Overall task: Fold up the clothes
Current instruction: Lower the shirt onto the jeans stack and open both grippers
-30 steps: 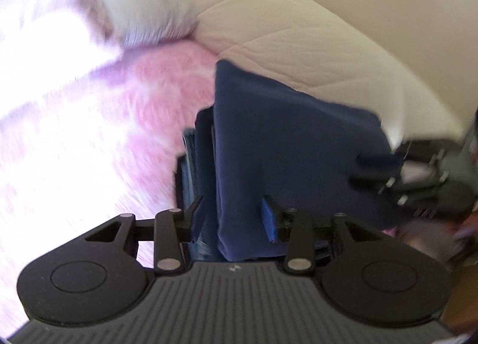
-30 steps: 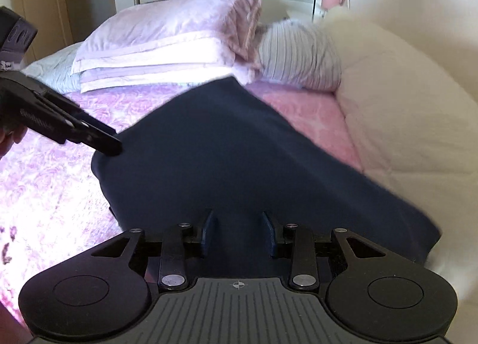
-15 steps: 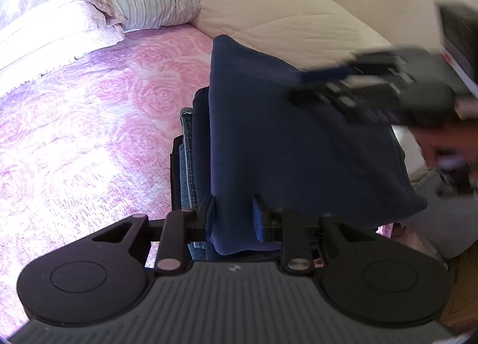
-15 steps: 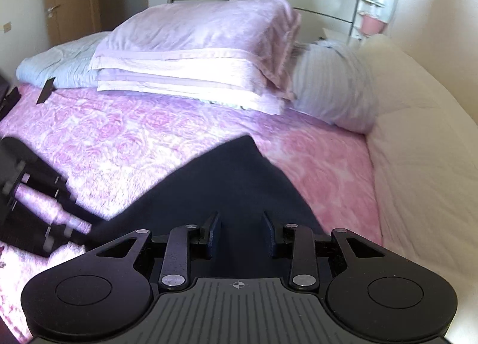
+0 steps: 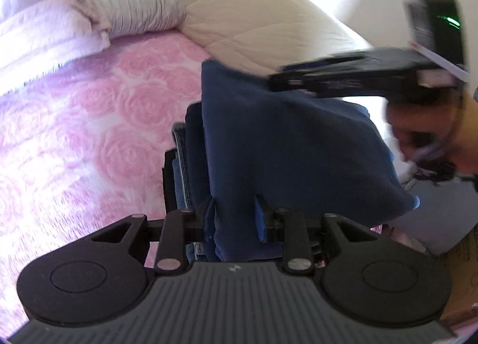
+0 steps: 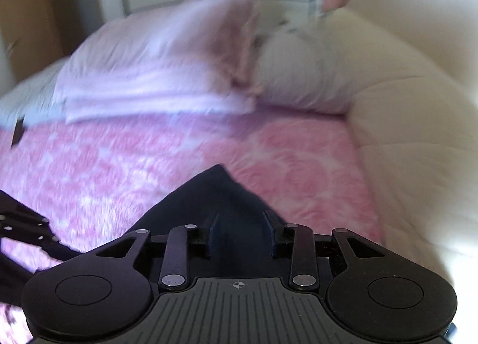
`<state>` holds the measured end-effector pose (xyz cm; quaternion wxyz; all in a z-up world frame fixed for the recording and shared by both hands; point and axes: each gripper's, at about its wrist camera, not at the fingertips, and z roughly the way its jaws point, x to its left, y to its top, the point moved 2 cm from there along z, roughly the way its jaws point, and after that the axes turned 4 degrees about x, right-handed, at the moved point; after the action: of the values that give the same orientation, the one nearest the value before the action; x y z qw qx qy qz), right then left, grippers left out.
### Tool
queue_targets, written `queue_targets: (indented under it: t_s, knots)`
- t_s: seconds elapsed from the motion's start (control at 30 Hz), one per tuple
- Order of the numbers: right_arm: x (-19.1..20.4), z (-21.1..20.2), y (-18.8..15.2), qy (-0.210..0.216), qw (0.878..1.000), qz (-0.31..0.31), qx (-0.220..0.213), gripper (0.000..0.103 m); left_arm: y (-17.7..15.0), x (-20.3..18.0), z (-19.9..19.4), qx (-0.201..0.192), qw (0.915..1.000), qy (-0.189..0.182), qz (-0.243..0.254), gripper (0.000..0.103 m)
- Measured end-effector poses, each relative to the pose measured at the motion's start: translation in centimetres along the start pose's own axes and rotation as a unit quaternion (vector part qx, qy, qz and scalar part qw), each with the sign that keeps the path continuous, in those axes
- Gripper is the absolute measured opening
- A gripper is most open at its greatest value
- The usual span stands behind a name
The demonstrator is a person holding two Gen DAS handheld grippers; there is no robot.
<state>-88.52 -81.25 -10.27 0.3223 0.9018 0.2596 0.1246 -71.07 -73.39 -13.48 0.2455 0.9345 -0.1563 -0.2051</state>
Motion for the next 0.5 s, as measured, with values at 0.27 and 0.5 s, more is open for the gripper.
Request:
queue_targets:
  t_s: [0.27,0.5]
  knots:
    - [-2.5,-7.7,-10.7,-0.087,0.982,0.169,0.024,0.078,-1.4,-1.9,-2.7,-0.023,0.9993,0.014,0.026,0.025]
    - [-2.5,-11.6,-13.0,-0.065,0.977,0.203,-0.014,0.080,-2.3,-4.5,-4.5,-0.033,0.9967,0.057,0.049,0.028]
